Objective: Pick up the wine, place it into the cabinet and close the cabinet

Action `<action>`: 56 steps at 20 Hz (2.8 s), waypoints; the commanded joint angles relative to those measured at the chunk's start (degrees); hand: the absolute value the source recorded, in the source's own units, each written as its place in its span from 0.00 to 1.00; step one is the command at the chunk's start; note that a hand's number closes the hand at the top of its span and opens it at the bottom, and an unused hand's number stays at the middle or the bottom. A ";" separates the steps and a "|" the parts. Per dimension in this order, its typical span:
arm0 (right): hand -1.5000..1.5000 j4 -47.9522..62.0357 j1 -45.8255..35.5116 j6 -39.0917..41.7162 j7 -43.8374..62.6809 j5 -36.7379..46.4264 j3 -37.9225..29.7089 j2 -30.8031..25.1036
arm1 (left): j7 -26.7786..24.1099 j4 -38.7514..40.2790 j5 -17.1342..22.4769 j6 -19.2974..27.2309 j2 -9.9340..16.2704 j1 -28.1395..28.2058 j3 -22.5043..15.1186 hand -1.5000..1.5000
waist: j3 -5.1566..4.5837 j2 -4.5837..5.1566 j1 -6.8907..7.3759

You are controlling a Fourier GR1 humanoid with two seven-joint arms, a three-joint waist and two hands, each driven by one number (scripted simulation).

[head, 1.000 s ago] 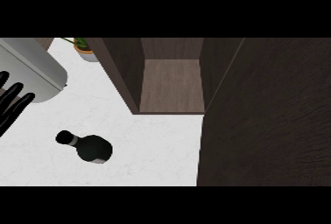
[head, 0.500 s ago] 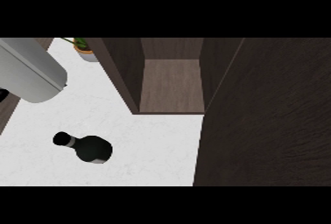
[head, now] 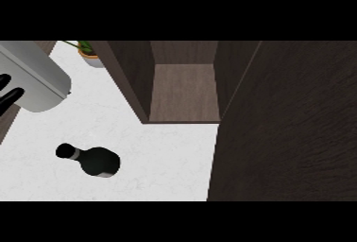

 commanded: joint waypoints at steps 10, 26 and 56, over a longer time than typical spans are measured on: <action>0.00 -7.67 -4.11 -2.74 8.75 -0.71 1.21 0.62 | -4.60 9.41 -9.86 -0.67 -3.51 -3.20 -3.51 0.00 | -0.01 0.01 -0.08; 0.00 -5.87 -15.65 -5.00 16.44 -1.51 -1.32 -2.00 | -17.23 20.18 -20.06 -13.86 -8.08 7.04 -5.43 0.00 | -0.05 -0.08 0.16; 0.00 -8.12 -14.81 -6.02 18.62 -3.11 -2.96 -4.02 | -45.10 57.49 -36.91 -26.66 -12.13 5.39 -4.95 0.00 | -0.03 -0.01 -0.33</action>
